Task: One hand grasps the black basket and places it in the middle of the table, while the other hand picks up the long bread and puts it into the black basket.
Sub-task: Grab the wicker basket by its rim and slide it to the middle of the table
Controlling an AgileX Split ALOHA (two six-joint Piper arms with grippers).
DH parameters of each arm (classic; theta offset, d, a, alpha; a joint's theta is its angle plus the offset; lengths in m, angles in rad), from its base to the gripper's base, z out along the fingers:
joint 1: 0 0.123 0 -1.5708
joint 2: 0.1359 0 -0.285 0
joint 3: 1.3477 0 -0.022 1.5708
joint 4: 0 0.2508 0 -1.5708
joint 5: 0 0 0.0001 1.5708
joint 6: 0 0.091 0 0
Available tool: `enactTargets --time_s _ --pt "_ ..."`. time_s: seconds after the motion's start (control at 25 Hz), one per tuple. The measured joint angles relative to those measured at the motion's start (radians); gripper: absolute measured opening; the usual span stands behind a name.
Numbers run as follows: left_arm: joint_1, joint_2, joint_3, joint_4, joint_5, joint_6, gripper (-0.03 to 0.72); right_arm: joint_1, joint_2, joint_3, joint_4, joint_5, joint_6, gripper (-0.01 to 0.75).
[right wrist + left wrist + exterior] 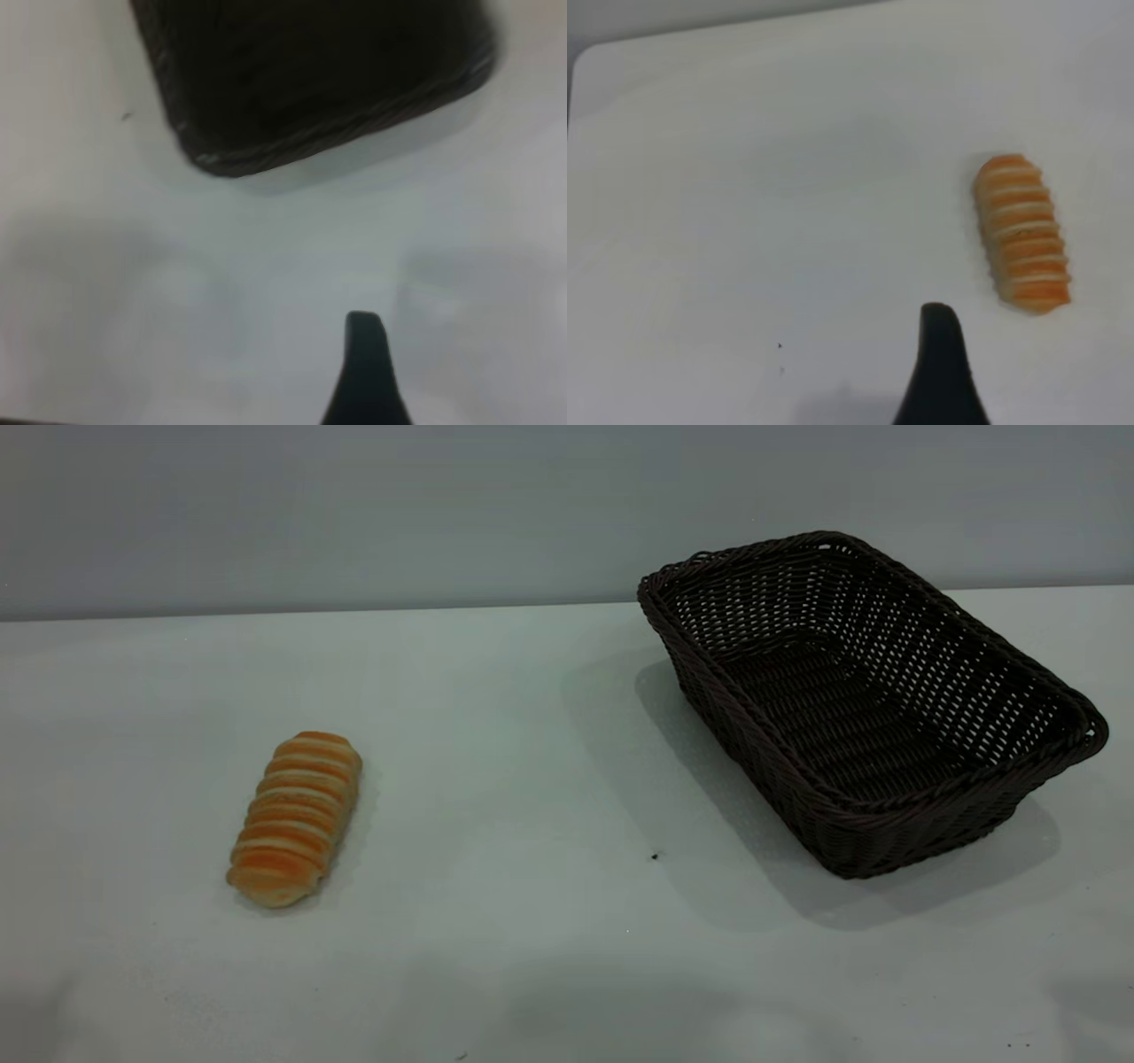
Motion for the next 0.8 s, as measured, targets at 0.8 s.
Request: enactTargets --time_s 0.8 --pt "0.0 0.162 -0.013 -0.018 -0.121 0.028 0.591 0.0 0.742 -0.057 1.001 -0.318 -0.296 0.592"
